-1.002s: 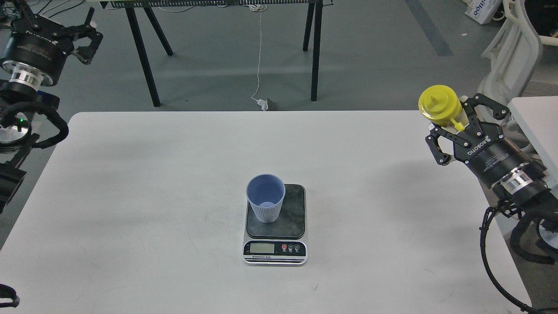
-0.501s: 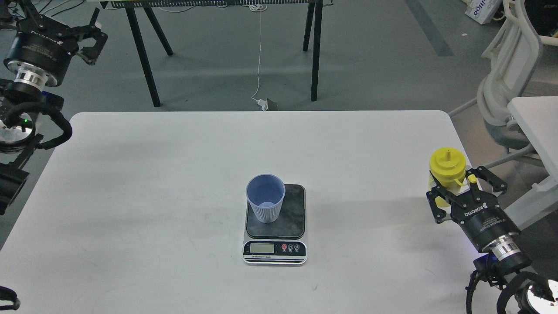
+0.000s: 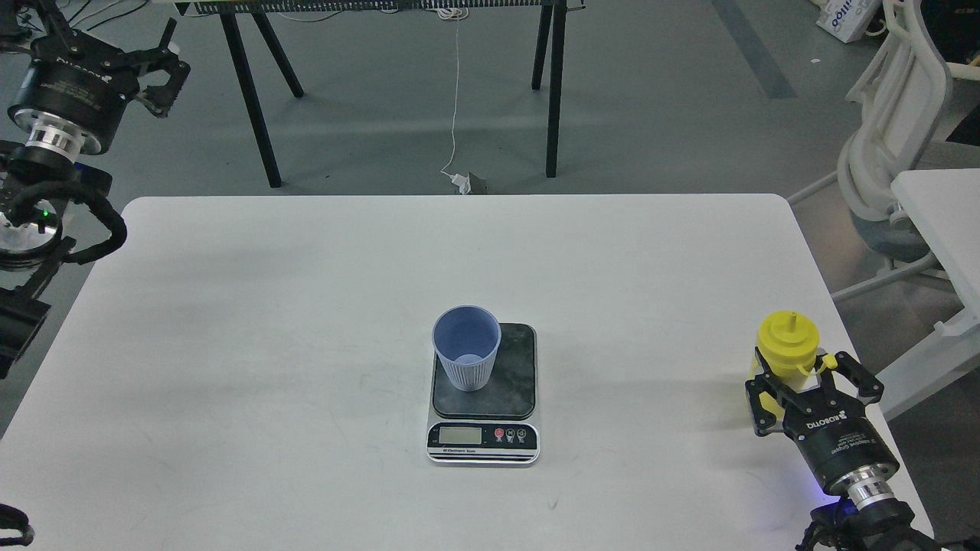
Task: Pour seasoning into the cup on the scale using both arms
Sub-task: 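Lower the bottle onto the table near the right arm and release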
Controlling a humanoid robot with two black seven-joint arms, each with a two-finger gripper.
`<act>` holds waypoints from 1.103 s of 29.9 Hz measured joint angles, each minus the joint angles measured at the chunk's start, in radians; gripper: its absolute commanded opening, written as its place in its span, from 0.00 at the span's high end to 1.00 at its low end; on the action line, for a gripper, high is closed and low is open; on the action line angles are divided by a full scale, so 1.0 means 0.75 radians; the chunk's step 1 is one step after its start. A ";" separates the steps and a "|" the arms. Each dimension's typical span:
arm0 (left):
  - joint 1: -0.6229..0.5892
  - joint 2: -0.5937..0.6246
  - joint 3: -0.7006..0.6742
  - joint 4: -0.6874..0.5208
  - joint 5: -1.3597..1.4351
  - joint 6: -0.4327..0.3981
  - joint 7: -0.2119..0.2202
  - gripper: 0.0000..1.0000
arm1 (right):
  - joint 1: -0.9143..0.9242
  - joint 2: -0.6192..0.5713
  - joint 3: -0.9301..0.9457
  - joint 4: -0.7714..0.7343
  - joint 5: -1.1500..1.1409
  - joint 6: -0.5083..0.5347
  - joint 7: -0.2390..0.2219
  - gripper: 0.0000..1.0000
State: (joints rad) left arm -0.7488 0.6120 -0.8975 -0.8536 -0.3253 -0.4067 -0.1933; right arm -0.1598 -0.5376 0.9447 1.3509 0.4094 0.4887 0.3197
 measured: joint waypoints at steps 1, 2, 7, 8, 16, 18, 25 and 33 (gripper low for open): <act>0.000 0.001 0.000 -0.001 0.000 0.000 0.000 0.00 | -0.001 0.002 0.000 -0.001 -0.001 0.000 -0.001 0.58; 0.000 0.003 0.000 -0.001 0.000 0.000 0.000 0.00 | -0.001 0.003 -0.001 -0.002 -0.002 0.000 -0.001 0.57; 0.000 0.008 0.000 -0.001 0.000 -0.001 0.002 0.00 | -0.004 0.004 -0.006 -0.033 -0.004 0.000 -0.006 0.40; 0.000 0.008 0.000 -0.001 0.000 -0.001 0.002 0.00 | -0.004 0.004 -0.007 -0.042 -0.004 0.000 -0.006 0.34; 0.000 0.007 0.000 -0.007 0.000 0.004 0.000 0.00 | -0.023 -0.005 0.000 -0.060 -0.004 0.001 0.001 0.09; 0.000 0.007 0.000 -0.009 0.000 0.004 -0.001 0.00 | -0.028 -0.011 0.002 -0.060 -0.004 0.001 0.005 0.04; 0.000 0.019 -0.004 -0.024 0.000 0.004 -0.002 0.00 | -0.098 -0.058 0.023 -0.051 -0.006 0.000 0.009 0.01; 0.000 0.020 -0.012 -0.030 -0.002 0.012 -0.006 0.00 | -0.226 -0.259 0.046 -0.048 -0.010 0.000 0.007 0.01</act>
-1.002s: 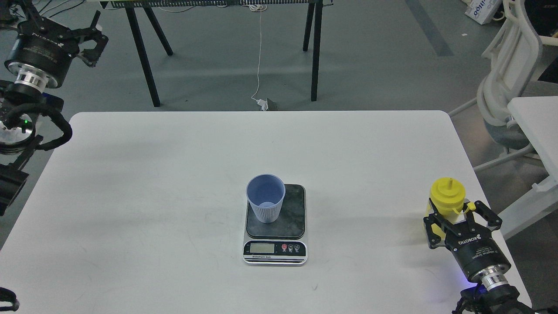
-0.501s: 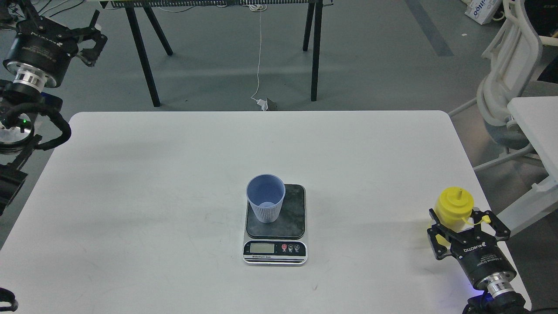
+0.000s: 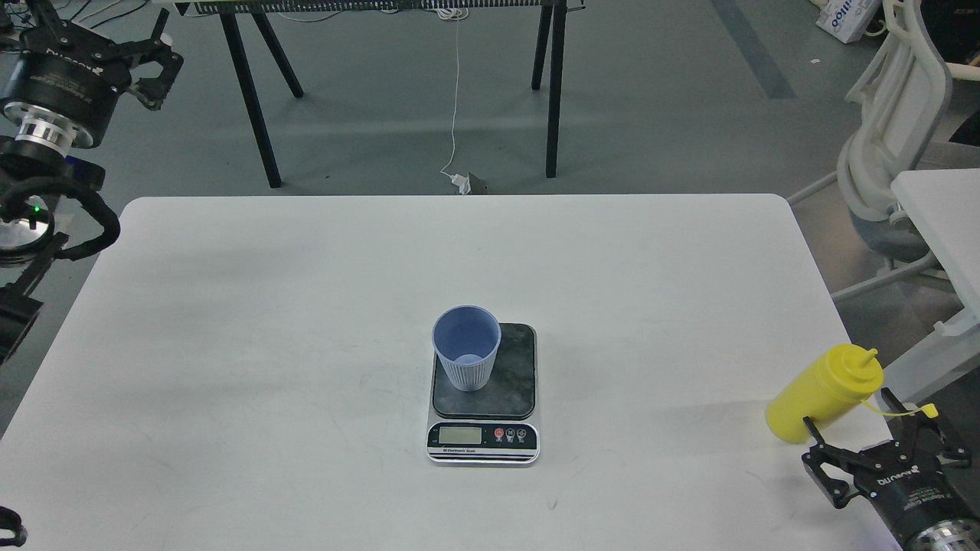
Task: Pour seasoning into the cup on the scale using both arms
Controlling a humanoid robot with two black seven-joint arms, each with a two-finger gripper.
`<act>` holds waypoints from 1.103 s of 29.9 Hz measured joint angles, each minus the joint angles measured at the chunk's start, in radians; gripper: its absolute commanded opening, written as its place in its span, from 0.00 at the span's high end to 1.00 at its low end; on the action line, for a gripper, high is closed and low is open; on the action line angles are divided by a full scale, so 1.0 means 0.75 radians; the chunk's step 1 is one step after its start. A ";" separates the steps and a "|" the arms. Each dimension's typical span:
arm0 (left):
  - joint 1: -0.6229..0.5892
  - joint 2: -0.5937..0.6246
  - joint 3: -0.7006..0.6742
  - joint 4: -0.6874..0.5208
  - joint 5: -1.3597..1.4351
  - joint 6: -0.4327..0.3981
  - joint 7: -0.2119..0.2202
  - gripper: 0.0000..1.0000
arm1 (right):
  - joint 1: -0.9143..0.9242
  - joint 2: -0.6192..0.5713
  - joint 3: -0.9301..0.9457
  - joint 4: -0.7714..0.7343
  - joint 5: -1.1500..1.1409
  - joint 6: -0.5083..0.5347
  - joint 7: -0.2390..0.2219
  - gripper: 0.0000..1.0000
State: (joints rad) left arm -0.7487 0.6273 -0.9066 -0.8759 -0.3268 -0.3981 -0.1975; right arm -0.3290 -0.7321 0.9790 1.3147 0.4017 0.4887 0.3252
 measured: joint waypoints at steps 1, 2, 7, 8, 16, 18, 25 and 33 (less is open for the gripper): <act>0.000 -0.002 0.000 0.000 0.000 0.002 0.000 0.00 | -0.007 -0.029 0.000 -0.002 -0.002 0.000 0.000 0.01; 0.000 -0.004 0.000 0.000 0.000 0.003 0.000 0.00 | -0.011 -0.067 -0.001 -0.005 -0.005 0.000 -0.001 0.01; 0.001 -0.012 -0.002 0.000 0.000 0.005 0.000 0.00 | 0.014 -0.245 0.003 -0.024 -0.047 0.000 -0.003 0.01; 0.002 -0.012 -0.002 0.000 0.000 0.005 0.000 0.00 | 0.033 -0.269 0.009 -0.036 -0.054 0.000 -0.003 0.01; 0.002 -0.018 -0.002 0.000 0.000 0.001 0.000 0.00 | 0.577 -0.328 0.019 -0.319 -0.136 0.000 -0.002 0.01; 0.002 -0.018 -0.003 0.000 0.000 0.001 0.000 0.00 | 0.750 -0.265 -0.003 -0.420 -0.176 0.000 -0.004 0.01; 0.007 -0.018 -0.004 0.002 0.000 -0.002 -0.001 0.00 | 1.262 -0.048 -0.146 -0.717 -0.271 0.000 -0.021 0.01; 0.010 -0.028 -0.004 0.006 -0.004 0.000 -0.002 0.00 | 1.607 0.210 -0.258 -1.041 -0.303 0.000 -0.032 0.01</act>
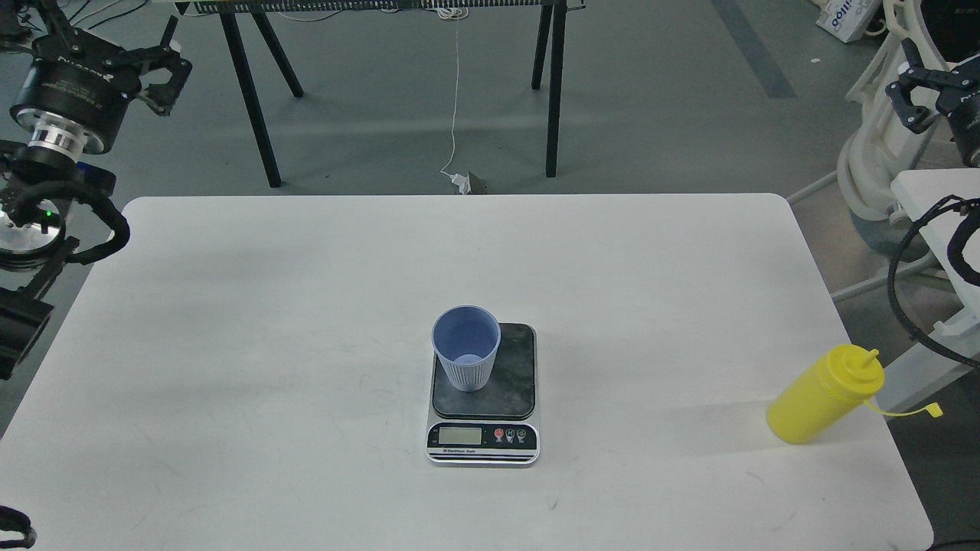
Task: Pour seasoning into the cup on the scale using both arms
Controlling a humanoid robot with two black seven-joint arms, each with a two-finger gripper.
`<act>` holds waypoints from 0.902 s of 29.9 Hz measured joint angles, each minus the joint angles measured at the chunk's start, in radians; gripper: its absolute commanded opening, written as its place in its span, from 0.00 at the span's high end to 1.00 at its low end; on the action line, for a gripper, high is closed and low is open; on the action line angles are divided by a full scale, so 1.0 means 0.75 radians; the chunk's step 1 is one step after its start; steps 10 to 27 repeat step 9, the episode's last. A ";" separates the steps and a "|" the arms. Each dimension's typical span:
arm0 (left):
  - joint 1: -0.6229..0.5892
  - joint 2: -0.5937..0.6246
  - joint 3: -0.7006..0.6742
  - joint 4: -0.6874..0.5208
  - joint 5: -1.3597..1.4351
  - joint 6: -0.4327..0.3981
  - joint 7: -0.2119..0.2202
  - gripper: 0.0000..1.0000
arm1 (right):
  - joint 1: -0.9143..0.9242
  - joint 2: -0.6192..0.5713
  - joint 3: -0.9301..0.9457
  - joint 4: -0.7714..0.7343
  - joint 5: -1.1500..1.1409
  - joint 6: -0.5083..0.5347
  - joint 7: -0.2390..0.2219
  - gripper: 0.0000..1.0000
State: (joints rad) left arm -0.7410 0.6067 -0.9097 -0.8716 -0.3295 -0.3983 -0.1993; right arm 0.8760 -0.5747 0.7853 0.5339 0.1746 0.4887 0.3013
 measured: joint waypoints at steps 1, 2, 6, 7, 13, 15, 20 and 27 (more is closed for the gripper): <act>0.000 0.000 0.000 0.001 0.000 0.000 0.000 0.00 | 0.033 0.026 -0.023 -0.036 -0.002 0.000 0.000 0.01; 0.000 -0.001 0.000 0.001 0.000 -0.002 0.000 0.00 | 0.056 0.049 -0.041 -0.064 -0.003 0.000 -0.001 0.01; 0.000 -0.001 0.000 0.002 0.000 -0.004 0.000 0.00 | 0.084 0.090 -0.062 -0.105 -0.004 0.000 -0.001 0.01; 0.000 -0.001 0.000 0.002 0.000 -0.004 0.000 0.00 | 0.086 0.093 -0.063 -0.107 -0.004 0.000 0.000 0.01; 0.000 -0.001 0.000 0.003 0.000 -0.005 0.000 0.00 | 0.088 0.096 -0.062 -0.110 -0.004 0.000 0.001 0.01; 0.000 -0.001 0.000 0.003 0.000 -0.005 0.000 0.00 | 0.088 0.096 -0.062 -0.110 -0.004 0.000 0.001 0.01; 0.000 -0.001 0.000 0.003 0.000 -0.005 0.000 0.00 | 0.088 0.096 -0.062 -0.110 -0.004 0.000 0.001 0.01; 0.000 -0.001 0.000 0.003 0.000 -0.005 0.000 0.00 | 0.088 0.096 -0.062 -0.110 -0.004 0.000 0.001 0.01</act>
